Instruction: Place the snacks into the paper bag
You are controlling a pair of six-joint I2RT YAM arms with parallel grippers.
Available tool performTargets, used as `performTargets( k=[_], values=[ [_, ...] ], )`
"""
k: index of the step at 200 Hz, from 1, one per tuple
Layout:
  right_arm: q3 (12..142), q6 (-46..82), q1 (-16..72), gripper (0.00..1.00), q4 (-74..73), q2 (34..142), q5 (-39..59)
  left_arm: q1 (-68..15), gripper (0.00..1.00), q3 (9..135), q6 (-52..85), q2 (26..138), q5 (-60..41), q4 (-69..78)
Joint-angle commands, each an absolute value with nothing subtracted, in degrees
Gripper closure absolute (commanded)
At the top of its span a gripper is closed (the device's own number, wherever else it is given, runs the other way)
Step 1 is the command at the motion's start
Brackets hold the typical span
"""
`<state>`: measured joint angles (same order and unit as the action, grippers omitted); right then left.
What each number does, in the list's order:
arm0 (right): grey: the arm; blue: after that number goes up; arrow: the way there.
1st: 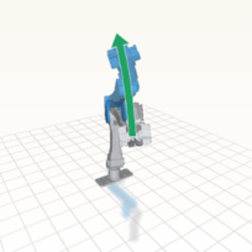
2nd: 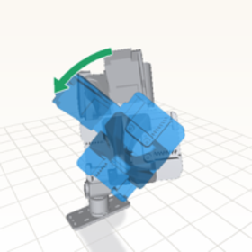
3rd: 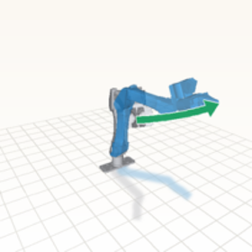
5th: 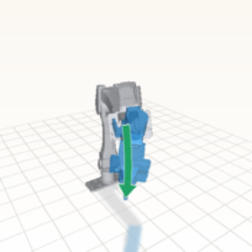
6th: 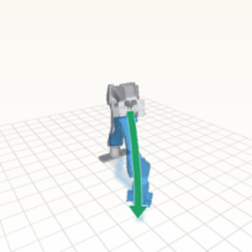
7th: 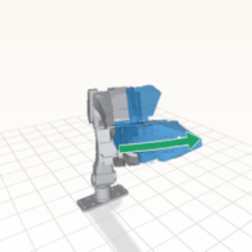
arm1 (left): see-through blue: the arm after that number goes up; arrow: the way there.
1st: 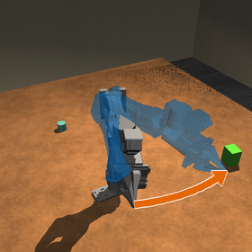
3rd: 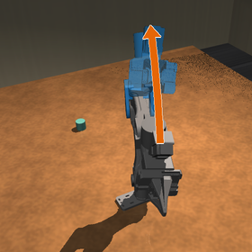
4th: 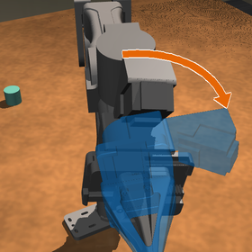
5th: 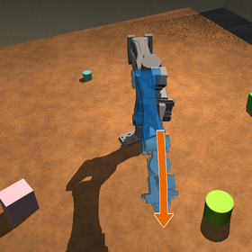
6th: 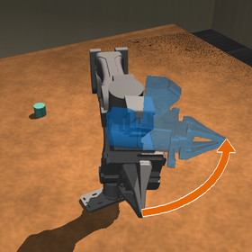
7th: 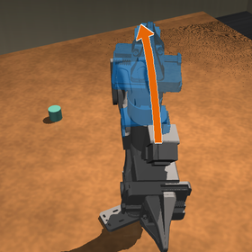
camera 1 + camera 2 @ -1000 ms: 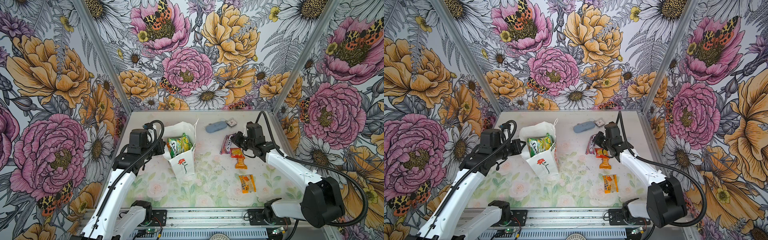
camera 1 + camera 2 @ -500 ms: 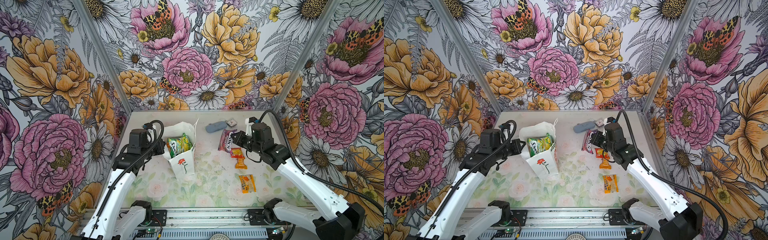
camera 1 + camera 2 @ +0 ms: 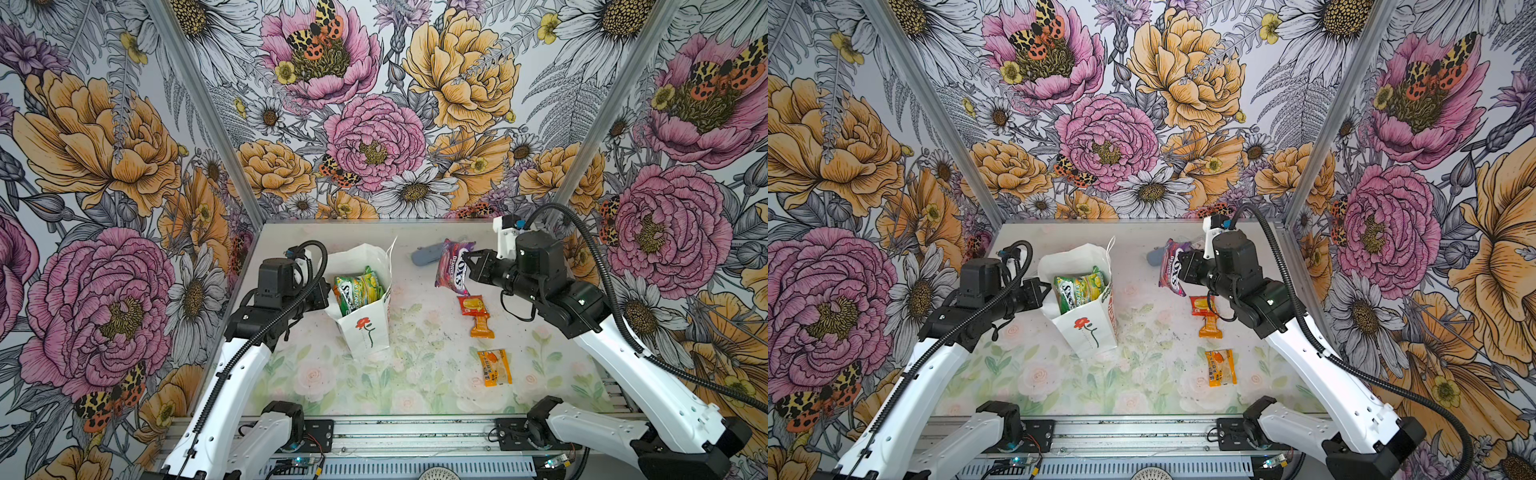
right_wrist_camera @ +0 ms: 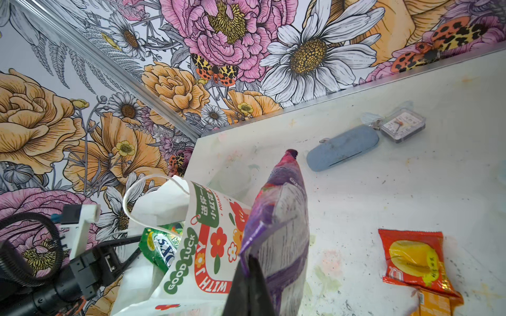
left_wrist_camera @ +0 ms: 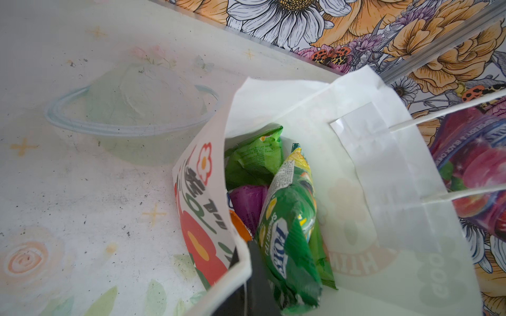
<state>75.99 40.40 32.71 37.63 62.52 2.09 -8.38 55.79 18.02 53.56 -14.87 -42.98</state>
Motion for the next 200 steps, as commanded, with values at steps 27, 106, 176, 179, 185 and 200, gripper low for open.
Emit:
performTargets(
  k=[27, 106, 176, 179, 185, 200],
  values=[
    [91.34, 33.43, 36.78, 1.00, 39.24, 67.30, 0.29, -7.73, 1.00, 55.80, 17.84, 51.96, -16.06, -39.04],
    [115.75, 26.70, 48.88, 1.00, 40.76, 81.75, -3.04, -7.34, 1.00, 55.66, 17.90, 52.08, -15.93, -39.05],
    [129.50, 26.01, 52.99, 1.00, 45.07, 94.76, -0.75, -7.03, 1.00, 55.68, 18.04, 52.12, -16.00, -39.02],
    [129.68, 26.02, 53.07, 1.00, 45.16, 95.15, -0.66, -7.03, 1.00, 55.64, 18.03, 52.12, -16.07, -39.01],
    [129.83, 25.97, 53.27, 1.00, 45.41, 95.75, -0.62, -7.03, 1.00, 55.63, 18.09, 52.12, -16.07, -39.02],
    [129.90, 26.32, 53.45, 1.00, 45.77, 96.88, -0.29, -6.95, 1.00, 55.66, 18.04, 52.21, -16.12, -39.02]
  ],
)
